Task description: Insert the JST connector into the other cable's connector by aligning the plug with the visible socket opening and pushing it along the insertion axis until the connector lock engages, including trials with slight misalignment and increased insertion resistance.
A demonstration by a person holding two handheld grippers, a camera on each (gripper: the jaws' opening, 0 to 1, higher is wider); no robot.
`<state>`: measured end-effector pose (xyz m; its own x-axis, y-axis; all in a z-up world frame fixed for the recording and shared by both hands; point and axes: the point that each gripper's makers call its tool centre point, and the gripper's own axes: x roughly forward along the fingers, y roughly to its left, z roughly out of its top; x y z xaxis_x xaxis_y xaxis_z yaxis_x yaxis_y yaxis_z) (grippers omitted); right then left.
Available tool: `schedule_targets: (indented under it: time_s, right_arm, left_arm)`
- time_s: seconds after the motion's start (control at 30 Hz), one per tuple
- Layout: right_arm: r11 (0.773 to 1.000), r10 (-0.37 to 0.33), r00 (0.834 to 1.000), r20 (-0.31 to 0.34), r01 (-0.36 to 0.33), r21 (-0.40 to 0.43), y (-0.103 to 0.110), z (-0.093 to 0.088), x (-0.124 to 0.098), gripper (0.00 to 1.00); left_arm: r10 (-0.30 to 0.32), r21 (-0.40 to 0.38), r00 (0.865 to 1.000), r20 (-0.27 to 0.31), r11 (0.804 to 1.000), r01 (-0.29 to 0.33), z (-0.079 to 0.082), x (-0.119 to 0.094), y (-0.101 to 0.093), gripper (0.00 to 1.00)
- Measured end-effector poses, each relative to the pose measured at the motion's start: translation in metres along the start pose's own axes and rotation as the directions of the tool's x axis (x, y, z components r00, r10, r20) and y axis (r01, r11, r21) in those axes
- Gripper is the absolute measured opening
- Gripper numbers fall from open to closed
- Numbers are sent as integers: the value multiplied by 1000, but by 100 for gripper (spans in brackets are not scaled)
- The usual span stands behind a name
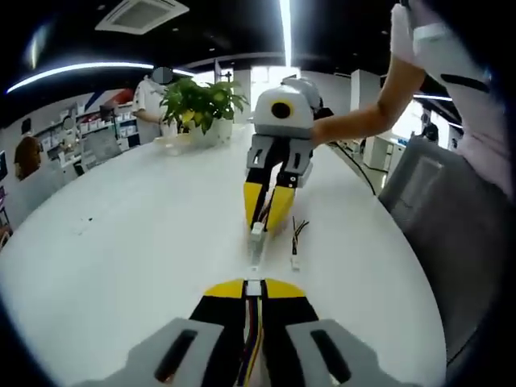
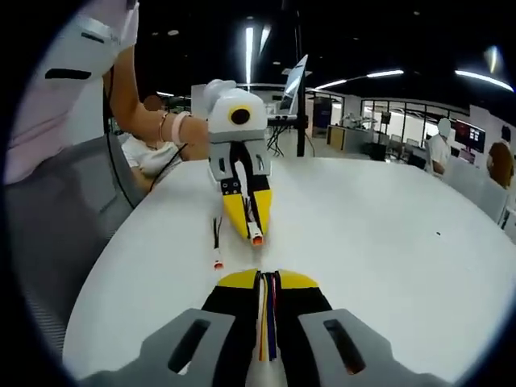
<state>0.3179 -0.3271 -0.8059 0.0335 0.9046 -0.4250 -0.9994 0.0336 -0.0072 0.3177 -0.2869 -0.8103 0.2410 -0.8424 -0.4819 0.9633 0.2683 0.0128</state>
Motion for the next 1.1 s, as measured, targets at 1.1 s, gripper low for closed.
schedule_targets:
  time_s: [1.1]
  right_arm:
    - [995,102,995,9,-102,-12,15,13,16,3]
  left_arm:
    - [-54,30,999,-3,998,54,16,1,-13,0]
